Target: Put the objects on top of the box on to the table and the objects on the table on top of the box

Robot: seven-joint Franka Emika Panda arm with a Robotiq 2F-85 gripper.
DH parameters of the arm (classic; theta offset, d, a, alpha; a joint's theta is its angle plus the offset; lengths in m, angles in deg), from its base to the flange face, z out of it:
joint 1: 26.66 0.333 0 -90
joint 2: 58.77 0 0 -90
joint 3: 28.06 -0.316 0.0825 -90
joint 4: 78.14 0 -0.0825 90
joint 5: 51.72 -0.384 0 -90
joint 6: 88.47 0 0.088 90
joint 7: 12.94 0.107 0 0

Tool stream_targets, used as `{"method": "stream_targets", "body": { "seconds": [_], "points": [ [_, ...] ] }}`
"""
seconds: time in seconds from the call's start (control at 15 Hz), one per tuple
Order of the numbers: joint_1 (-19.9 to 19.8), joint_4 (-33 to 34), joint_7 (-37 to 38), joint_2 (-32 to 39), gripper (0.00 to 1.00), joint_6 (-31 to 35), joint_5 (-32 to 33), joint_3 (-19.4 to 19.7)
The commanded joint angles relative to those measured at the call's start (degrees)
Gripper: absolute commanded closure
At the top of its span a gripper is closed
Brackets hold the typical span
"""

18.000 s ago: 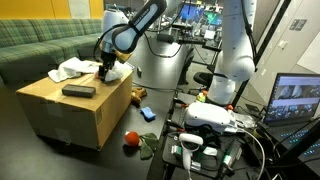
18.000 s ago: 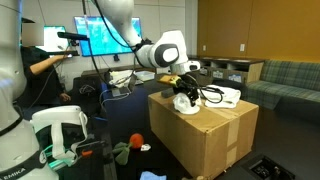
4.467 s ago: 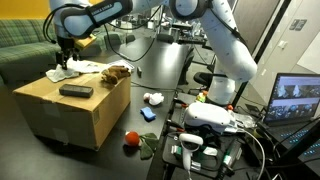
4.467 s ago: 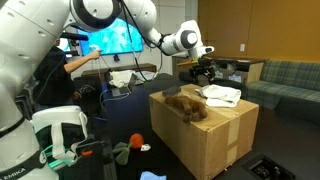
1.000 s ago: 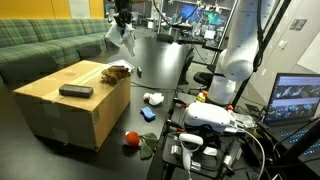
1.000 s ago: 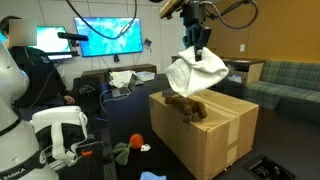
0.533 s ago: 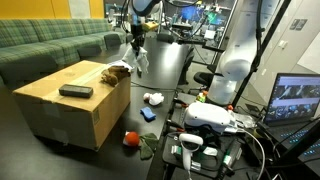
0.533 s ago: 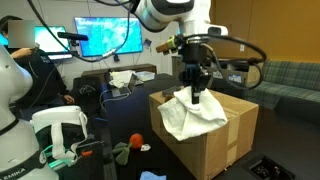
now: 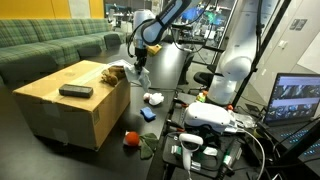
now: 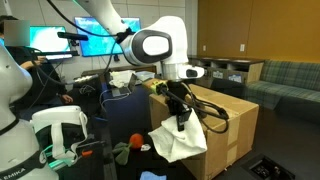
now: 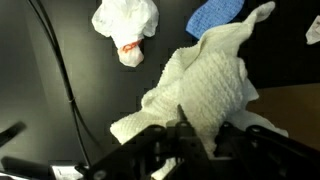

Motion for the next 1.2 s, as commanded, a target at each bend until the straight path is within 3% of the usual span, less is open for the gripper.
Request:
{"method": "stream_targets", "body": {
  "seconds": [0.0, 0.47, 1.13],
  "points": [
    [0.93, -5.23, 1.48, 0.77, 0.96, 8.63, 2.58, -0.81],
    [3.03, -13.78, -0.42, 1.28, 0.96, 21.18, 5.06, -2.07],
    [6.71, -15.63, 1.77, 2.86, 0.96, 23.52, 1.49, -5.44]
  ]
}}
